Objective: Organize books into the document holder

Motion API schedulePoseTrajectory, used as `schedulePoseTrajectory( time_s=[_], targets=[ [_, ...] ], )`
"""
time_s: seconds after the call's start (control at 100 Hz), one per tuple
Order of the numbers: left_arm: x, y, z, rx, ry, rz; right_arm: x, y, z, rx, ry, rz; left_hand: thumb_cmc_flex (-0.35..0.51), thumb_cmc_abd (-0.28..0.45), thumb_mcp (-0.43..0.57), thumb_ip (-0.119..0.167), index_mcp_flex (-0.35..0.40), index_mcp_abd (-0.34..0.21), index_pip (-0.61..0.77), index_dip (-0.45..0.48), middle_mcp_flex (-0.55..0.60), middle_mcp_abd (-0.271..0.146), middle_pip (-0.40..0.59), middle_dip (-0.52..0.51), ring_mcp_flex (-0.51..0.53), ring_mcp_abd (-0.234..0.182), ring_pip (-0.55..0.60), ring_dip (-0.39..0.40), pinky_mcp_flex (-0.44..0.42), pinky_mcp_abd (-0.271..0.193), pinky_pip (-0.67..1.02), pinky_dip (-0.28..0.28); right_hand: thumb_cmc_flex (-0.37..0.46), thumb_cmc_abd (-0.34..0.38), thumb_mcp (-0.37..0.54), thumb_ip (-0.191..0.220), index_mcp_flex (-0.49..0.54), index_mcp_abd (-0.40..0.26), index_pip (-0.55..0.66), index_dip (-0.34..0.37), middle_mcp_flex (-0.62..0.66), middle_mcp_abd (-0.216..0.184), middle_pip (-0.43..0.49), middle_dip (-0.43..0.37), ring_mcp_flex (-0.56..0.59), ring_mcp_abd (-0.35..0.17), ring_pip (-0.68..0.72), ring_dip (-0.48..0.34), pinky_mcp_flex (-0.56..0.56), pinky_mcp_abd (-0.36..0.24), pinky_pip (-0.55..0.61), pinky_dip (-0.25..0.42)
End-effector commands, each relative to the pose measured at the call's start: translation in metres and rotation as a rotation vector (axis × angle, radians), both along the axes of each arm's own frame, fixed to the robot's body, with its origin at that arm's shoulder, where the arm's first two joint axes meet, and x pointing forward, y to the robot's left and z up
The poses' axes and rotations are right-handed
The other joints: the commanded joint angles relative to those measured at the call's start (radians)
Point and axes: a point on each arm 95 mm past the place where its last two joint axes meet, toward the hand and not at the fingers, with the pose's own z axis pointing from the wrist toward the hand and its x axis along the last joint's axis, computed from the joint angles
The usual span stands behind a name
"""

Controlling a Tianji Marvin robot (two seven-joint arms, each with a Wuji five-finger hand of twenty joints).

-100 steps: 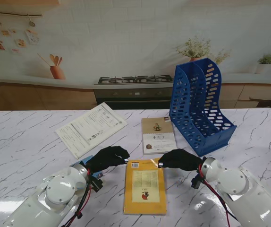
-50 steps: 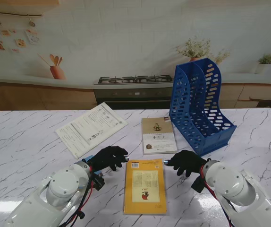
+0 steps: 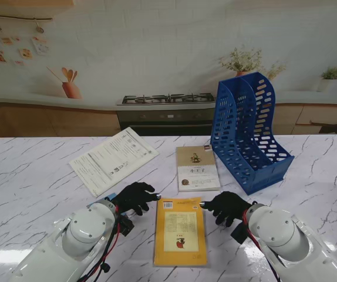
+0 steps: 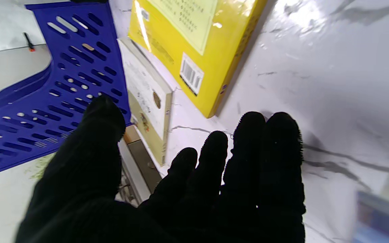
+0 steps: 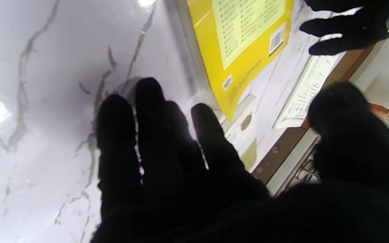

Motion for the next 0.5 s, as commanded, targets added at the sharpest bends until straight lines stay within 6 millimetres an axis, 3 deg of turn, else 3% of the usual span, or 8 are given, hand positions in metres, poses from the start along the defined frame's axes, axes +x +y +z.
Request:
schedulePoseTrajectory(
  time_s=[0.0, 0.34, 0.49],
  targets=[
    [-0.005, -0.009, -0.001, -0.010, 0.028, -0.025, -0.006, 0.007, -0.010, 0.013, 0.031, -0.007, -0.010, 0.022, -0.025, 0.014, -0.014, 0.046, -0.011, -0.015, -0.029, 0.032, 0.030, -0.014, 0.041, 0.051, 0.037, -0.009, 0.049, 0.008, 0.062, -0.018, 0.000, 0.002, -0.026, 0.033, -0.016, 0.044, -0.009, -0.025, -0.001, 0.025, 0.000, -0.013, -0.001, 0.055, -0.071, -0.047, 0.033, 0.177, 0.008, -0.012],
    [-0.004, -0.013, -0.012, 0.031, 0.197, -0.023, -0.008, 0.021, -0.016, 0.036, 0.088, -0.009, 0.025, 0.047, 0.000, 0.019, 0.012, 0.145, -0.125, -0.071, -0.093, 0.140, 0.011, -0.033, 0.024, 0.084, 0.052, -0.050, 0.085, 0.027, 0.057, -0.072, 0.027, 0.001, 0.001, 0.035, -0.030, 0.091, -0.031, -0.044, -0.034, 0.078, -0.019, -0.021, -0.006, 0.093, -0.095, -0.064, 0.083, 0.164, 0.004, -0.043],
    [-0.005, -0.015, -0.015, 0.048, 0.249, -0.016, -0.009, 0.024, -0.018, 0.035, 0.104, -0.011, 0.043, 0.055, 0.013, 0.023, 0.033, 0.178, -0.186, -0.084, -0.101, 0.174, 0.015, -0.032, 0.002, 0.102, 0.052, -0.059, 0.085, 0.034, 0.055, -0.082, 0.031, -0.008, 0.066, 0.030, -0.031, 0.119, -0.042, -0.059, -0.047, 0.105, -0.022, -0.023, -0.009, 0.112, -0.107, -0.072, 0.106, 0.165, -0.005, -0.093]
  ],
)
